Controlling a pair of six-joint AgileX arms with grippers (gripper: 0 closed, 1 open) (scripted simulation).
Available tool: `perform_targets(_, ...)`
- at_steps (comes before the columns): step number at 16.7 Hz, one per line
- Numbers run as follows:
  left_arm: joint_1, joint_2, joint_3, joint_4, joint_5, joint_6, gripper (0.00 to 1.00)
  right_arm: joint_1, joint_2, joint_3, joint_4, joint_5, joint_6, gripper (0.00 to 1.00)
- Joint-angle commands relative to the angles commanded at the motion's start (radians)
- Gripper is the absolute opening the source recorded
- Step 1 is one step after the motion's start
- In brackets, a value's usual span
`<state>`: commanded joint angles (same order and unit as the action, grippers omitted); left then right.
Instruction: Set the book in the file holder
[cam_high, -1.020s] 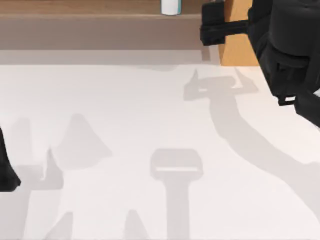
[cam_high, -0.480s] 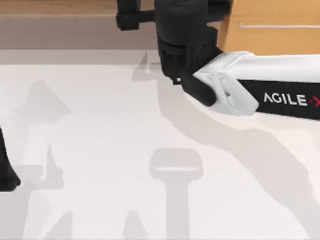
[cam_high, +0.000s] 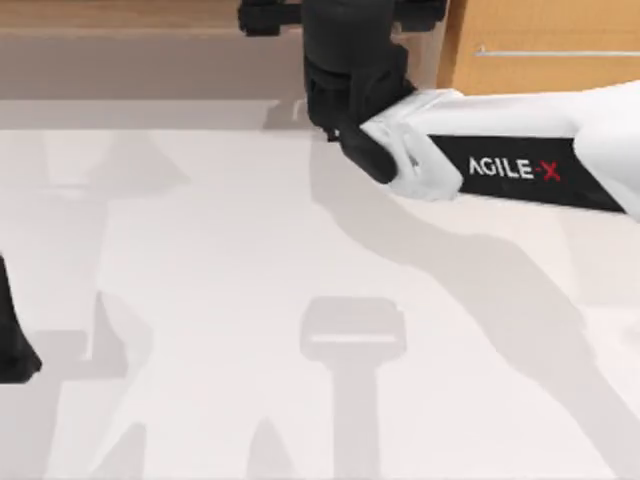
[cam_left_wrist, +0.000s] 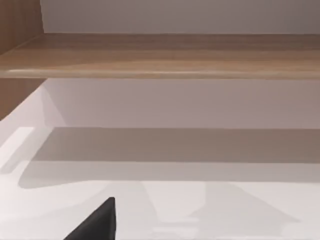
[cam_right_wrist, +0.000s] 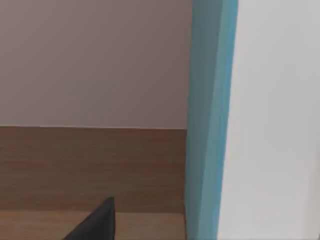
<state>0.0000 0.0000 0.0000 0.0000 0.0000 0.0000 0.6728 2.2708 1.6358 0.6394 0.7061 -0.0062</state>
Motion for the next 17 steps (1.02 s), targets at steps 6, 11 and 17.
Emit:
perform_targets(6, 0.000, 0.000, 0.000, 0.000, 0.000, 0.000, 1.00, 0.003, 0.000, -0.001, -0.002, -0.001, 0.000, 1.00)
perform_targets(11, 0.000, 0.000, 0.000, 0.000, 0.000, 0.000, 1.00, -0.026, 0.046, 0.082, -0.038, -0.028, 0.000, 1.00)
perform_targets(17, 0.000, 0.000, 0.000, 0.000, 0.000, 0.000, 1.00, -0.026, 0.059, 0.103, -0.043, -0.025, -0.001, 1.00)
